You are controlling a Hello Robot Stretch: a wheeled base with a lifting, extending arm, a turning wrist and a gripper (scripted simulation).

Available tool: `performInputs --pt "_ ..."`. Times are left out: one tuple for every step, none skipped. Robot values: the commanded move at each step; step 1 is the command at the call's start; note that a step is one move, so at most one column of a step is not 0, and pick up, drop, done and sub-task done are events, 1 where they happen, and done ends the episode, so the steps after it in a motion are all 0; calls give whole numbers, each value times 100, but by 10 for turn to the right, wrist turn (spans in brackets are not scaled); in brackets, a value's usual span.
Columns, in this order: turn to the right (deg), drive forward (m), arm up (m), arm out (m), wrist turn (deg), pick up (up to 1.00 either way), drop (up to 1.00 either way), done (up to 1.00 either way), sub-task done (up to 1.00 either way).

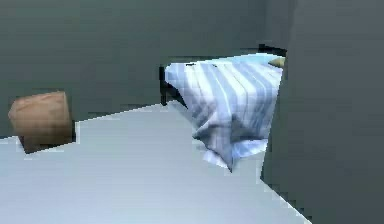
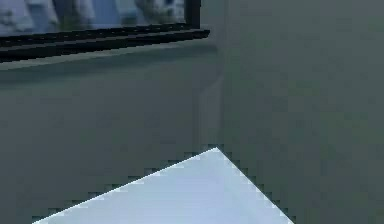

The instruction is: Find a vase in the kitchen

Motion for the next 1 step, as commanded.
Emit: performInputs --pt "330 0 0 0 0 0 0 0 0"
